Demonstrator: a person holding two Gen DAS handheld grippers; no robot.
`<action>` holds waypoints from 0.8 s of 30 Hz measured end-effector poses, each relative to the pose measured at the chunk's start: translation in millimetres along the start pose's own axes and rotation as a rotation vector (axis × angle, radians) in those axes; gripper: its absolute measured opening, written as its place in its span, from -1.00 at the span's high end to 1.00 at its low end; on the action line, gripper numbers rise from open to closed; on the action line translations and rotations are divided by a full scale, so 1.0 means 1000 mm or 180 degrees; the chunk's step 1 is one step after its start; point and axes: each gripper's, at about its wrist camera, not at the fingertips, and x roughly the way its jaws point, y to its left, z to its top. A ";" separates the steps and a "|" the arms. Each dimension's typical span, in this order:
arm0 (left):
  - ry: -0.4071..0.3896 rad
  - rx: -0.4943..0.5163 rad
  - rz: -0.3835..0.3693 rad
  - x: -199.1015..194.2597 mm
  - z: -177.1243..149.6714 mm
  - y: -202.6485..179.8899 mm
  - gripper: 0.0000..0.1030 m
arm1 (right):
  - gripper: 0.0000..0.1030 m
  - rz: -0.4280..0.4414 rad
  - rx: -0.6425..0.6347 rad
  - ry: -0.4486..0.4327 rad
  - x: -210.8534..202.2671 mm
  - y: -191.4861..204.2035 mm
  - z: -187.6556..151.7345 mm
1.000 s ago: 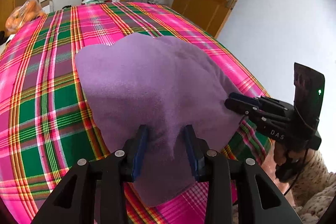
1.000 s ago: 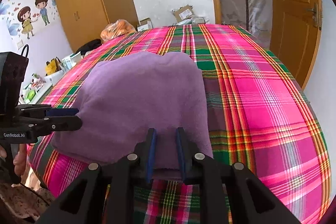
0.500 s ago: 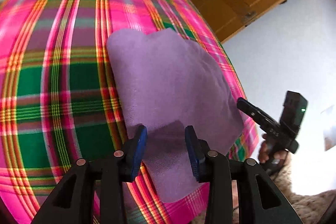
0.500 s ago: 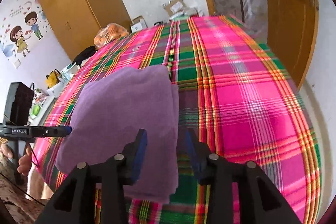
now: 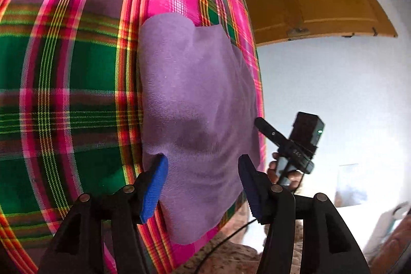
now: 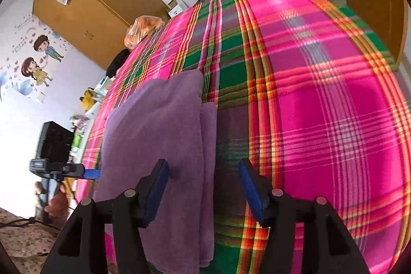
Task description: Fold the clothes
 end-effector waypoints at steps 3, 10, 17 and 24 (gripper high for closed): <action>0.0021 -0.0182 -0.0107 -0.006 0.002 0.011 -0.15 | -0.11 0.0051 -0.0001 0.0030 0.002 0.000 0.003; -0.0130 -0.0486 -0.0130 -0.013 0.001 0.028 -0.41 | -0.12 0.0147 0.0001 0.0045 0.006 0.000 0.006; -0.0001 -0.0338 -0.0198 0.006 0.009 0.012 -0.42 | -0.22 0.0482 0.0019 0.0153 0.010 -0.006 0.009; 0.0177 -0.0178 -0.0177 0.015 0.008 0.007 -0.42 | -0.42 0.0858 -0.0133 0.0379 0.030 0.007 0.019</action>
